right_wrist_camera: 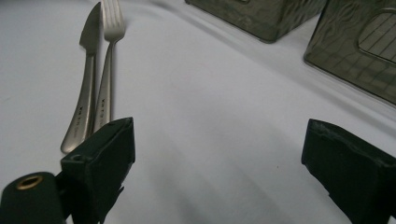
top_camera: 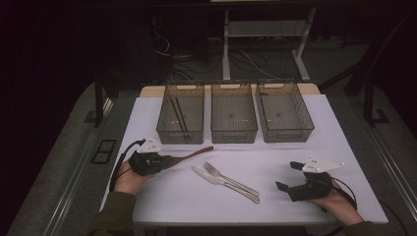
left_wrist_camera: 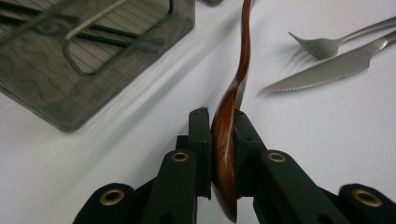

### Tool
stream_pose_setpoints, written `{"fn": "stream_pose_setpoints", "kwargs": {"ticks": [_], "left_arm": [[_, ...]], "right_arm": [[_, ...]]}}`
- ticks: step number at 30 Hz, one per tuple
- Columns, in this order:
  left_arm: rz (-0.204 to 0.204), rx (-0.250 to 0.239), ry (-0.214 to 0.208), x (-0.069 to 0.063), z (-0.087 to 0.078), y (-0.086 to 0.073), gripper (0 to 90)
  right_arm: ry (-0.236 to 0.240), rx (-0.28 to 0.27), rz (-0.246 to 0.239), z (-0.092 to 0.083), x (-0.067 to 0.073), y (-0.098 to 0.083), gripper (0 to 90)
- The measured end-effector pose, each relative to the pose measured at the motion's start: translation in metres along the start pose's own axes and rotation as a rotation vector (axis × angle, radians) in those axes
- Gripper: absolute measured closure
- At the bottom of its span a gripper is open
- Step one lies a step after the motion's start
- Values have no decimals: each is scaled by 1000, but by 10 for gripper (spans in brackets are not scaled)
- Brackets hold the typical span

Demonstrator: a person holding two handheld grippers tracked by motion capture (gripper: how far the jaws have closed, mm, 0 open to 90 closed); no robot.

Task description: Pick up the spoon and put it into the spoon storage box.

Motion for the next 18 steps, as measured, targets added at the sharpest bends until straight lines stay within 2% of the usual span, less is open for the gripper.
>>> {"fn": "stream_pose_setpoints", "kwargs": {"ticks": [3,8,12,18], "left_arm": [[-8,-25,-2,0,-3,5,803],[-35,-64,-29,-1,-8,11,803],[-33,-76,-42,-2,-9,15,803],[-29,-95,-49,-6,-11,23,803]], "right_arm": [[-7,-7,-9,-1,2,0,91],[8,-34,27,2,4,-1,91],[9,-16,22,7,4,-1,91],[0,-31,30,7,2,0,91]]}}
Point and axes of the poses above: each handheld gripper's, and its own axes: z roughly forward along the jaws, y roughly out of its top, x roughly to its left, the point moved 3 cm from there along z, roughly forward along the jaws, and after that the axes turned 1 degree about -z, right-handed, at the moved point
